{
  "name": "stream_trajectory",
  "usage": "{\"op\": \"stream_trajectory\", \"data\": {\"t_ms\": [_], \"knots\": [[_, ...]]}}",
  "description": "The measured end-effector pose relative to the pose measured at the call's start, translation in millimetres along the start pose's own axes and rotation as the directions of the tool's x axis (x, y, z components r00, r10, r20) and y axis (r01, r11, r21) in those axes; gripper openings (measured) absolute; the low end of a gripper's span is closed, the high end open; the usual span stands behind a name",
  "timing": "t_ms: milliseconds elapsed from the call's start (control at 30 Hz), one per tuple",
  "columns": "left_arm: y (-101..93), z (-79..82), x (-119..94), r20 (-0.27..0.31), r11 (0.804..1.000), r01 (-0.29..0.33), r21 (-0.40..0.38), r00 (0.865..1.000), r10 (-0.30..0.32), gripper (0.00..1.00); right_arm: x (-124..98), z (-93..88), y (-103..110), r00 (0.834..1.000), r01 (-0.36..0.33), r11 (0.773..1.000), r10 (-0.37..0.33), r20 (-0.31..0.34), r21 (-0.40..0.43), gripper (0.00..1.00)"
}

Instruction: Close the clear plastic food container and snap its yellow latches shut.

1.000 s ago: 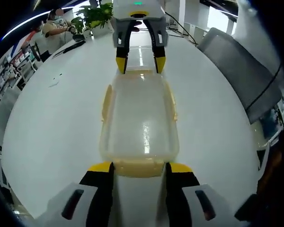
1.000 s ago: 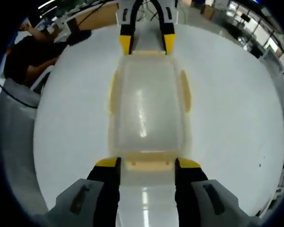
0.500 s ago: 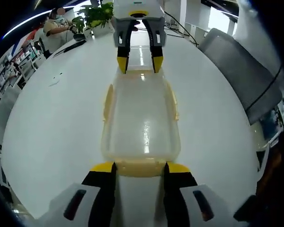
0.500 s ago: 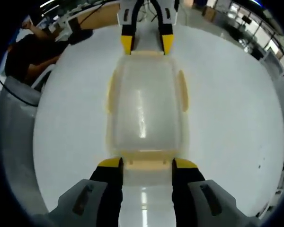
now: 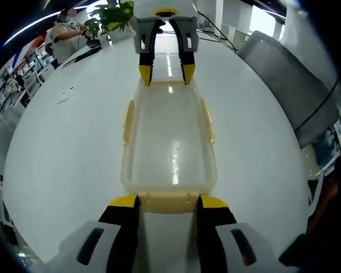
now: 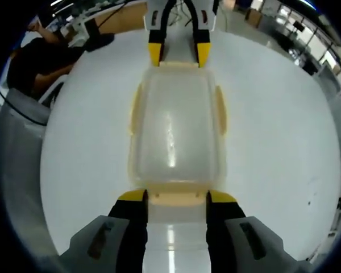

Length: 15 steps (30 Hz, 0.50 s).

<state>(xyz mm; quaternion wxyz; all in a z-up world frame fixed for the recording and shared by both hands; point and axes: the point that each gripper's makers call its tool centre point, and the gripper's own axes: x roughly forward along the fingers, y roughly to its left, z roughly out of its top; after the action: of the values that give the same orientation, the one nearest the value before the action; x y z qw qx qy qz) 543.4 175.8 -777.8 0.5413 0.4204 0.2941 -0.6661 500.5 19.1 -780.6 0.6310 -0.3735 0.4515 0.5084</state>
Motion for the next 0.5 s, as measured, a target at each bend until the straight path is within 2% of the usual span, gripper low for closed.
{"op": "stream_trajectory", "data": {"t_ms": [500], "knots": [[-12.7,-1.8,-18.0,-0.035,1.000,0.002,-0.002,0.999,-0.002,0.34,-10.5,14.1,12.1,0.999,-0.017,1.000,0.017,0.040,-0.009,0.37]]}}
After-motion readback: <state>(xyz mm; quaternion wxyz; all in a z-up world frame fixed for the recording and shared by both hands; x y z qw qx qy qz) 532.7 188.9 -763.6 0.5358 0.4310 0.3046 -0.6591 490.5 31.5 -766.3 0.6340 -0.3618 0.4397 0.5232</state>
